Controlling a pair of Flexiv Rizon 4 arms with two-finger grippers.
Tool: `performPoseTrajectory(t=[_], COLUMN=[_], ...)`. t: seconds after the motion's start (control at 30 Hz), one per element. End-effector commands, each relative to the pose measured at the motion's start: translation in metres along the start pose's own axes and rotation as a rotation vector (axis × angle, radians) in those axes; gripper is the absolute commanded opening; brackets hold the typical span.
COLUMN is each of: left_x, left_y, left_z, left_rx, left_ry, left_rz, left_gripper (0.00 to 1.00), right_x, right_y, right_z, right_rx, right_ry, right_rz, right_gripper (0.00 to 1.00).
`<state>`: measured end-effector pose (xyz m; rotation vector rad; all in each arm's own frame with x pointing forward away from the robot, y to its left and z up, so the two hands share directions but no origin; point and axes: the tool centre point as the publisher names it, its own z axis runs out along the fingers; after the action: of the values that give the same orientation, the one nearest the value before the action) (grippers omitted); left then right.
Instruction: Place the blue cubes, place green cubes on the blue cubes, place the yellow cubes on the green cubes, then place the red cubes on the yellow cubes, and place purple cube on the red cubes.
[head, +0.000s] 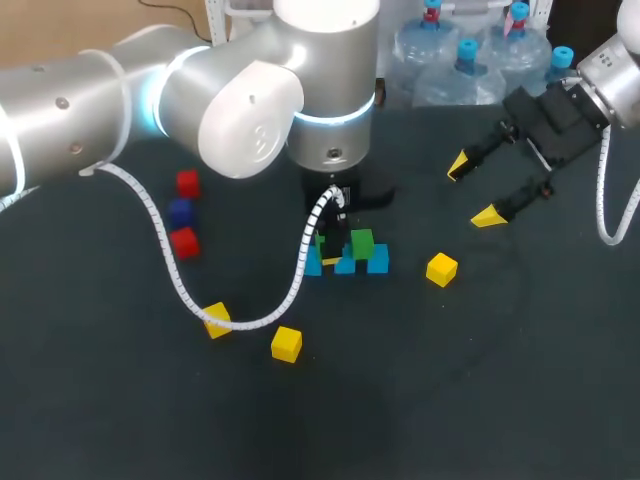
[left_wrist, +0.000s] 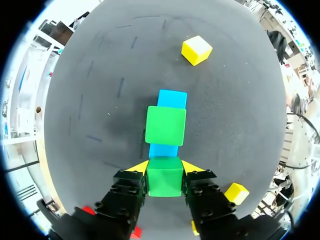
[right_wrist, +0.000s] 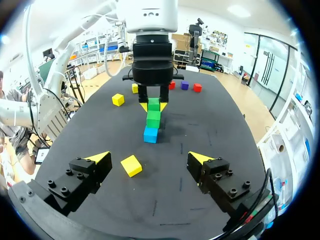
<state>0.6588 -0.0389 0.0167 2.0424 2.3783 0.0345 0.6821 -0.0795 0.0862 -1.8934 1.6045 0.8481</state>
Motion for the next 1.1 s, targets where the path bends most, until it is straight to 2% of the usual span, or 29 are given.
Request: performPoseTrajectory(t=[0.03,0.47,0.6,0.63,0.67,0.7,1.1], left_x=[-0.0010,-0.0025,-0.0027,-0.0026,-0.0026,-0.0025,-0.0041], left_y=[0.0031,0.0047,0.0048,0.0048,0.0048,0.0048,0.0029], left_z=[0.0004,0.0025,0.0026,0.0025,0.0025,0.0025,-0.0025], left_rx=[0.006,0.011,0.011,0.011,0.011,0.012,0.005], left_ry=[0.002,0.007,0.013,0.014,0.015,0.016,0.014], left_rz=[0.004,0.009,0.008,0.007,0.006,0.004,0.003], left_gripper=[0.03,0.07,0.14,0.38,0.47,1.00,1.00], right_x=[0.0002,0.0002,0.0002,0.0002,0.0002,0.0002,0.0002], right_y=[0.0000,0.0000,0.0000,0.0000,0.0000,0.0000,0.0000], right_z=[0.0004,0.0004,0.0004,0.0004,0.0004,0.0004,0.0004], right_rx=[0.000,0.000,0.000,0.000,0.000,0.000,0.000], right_ry=[-0.001,-0.001,-0.001,-0.001,-0.001,-0.001,-0.001], right_rz=[-0.001,-0.001,-0.001,-0.001,-0.001,-0.001,-0.001], right_gripper=[1.00,1.00,1.00,1.00,1.00,1.00,1.00])
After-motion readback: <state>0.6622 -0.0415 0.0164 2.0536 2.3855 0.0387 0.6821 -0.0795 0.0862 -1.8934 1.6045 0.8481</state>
